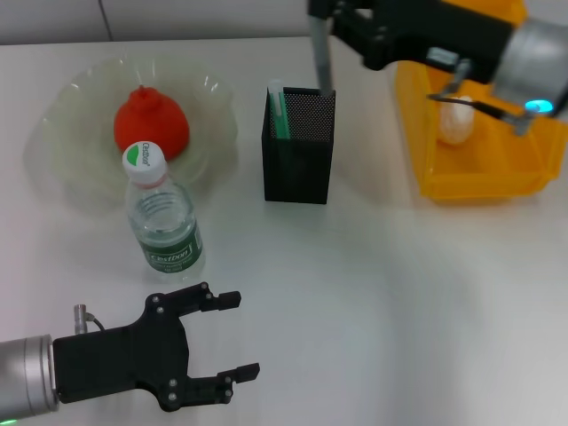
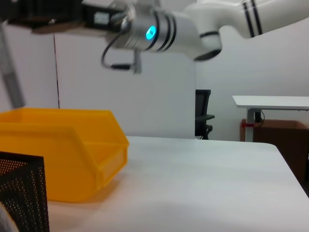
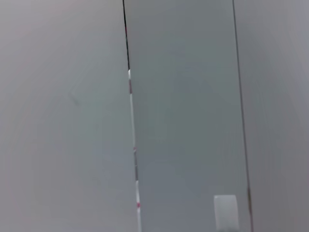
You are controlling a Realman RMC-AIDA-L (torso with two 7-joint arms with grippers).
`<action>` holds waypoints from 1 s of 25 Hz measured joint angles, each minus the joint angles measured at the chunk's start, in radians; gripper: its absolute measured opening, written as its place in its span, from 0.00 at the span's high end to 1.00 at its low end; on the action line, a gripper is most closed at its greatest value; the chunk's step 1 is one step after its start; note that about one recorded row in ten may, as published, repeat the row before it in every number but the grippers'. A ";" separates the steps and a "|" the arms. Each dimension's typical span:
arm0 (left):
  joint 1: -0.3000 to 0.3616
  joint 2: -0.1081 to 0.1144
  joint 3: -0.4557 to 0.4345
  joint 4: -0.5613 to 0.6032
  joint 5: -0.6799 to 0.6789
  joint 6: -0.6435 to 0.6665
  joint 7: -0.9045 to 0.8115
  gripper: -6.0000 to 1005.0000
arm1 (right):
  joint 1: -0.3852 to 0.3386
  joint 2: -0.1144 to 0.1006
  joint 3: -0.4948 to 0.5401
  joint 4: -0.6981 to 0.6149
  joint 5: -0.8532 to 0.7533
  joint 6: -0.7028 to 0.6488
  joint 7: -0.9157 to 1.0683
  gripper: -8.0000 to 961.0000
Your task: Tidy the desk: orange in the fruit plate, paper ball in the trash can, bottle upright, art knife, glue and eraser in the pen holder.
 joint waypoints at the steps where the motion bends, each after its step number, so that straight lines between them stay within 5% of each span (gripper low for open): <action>1: 0.000 0.000 0.000 0.000 0.000 0.000 0.000 0.20 | 0.066 0.000 0.008 0.140 0.052 0.003 -0.106 0.86; 6: 0.001 0.000 0.002 -0.001 0.000 -0.001 0.000 0.20 | 0.175 0.004 0.013 0.323 0.083 0.070 -0.230 0.85; 15: 0.001 0.000 0.003 -0.001 0.000 -0.003 0.002 0.20 | 0.196 0.007 0.001 0.413 0.088 0.111 -0.267 0.86; 25: -0.001 0.001 0.000 -0.001 0.000 -0.003 -0.001 0.20 | 0.158 0.001 0.002 0.393 0.082 0.050 -0.254 0.53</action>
